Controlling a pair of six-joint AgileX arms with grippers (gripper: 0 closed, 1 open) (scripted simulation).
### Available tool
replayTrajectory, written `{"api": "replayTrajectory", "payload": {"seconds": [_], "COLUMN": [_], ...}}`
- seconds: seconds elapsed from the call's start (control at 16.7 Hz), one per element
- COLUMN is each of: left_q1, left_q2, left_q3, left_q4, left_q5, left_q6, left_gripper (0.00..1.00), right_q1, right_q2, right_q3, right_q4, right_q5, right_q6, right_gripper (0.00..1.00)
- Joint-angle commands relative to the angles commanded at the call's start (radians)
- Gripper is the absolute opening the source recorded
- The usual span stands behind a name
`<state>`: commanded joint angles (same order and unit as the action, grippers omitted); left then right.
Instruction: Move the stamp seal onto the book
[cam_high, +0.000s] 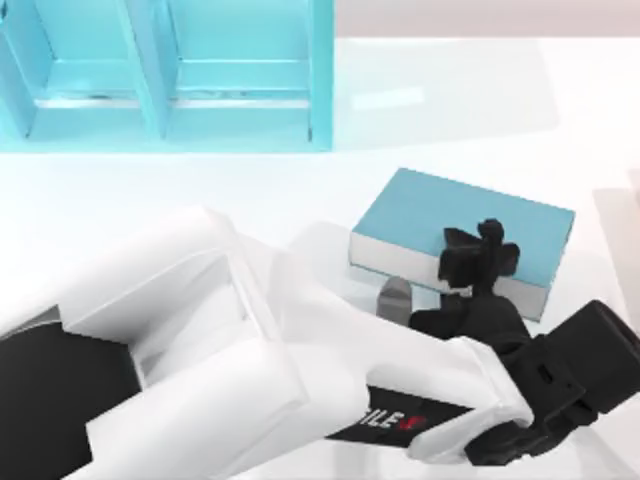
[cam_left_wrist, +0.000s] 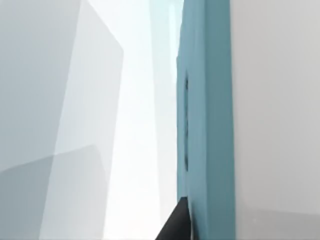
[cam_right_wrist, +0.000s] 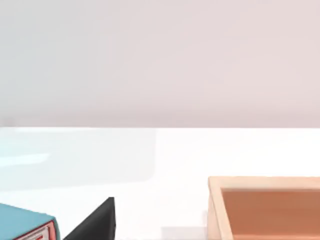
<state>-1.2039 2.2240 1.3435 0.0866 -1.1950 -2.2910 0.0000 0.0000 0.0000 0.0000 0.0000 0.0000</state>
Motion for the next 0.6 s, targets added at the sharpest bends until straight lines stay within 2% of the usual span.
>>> {"api": "replayTrajectory", "payload": {"seconds": [0.12, 0.6], "left_q1": [0.000, 0.000], "left_q2": [0.000, 0.000], "left_q3": [0.000, 0.000], "left_q4": [0.000, 0.000], "left_q5": [0.000, 0.000], "left_q6": [0.000, 0.000], "left_gripper": [0.00, 0.60], "right_q1": [0.000, 0.000], "right_q2": [0.000, 0.000], "right_q3": [0.000, 0.000], "right_q4": [0.000, 0.000], "right_q5": [0.000, 0.000], "right_q6": [0.000, 0.000], "right_gripper": [1.00, 1.00]}}
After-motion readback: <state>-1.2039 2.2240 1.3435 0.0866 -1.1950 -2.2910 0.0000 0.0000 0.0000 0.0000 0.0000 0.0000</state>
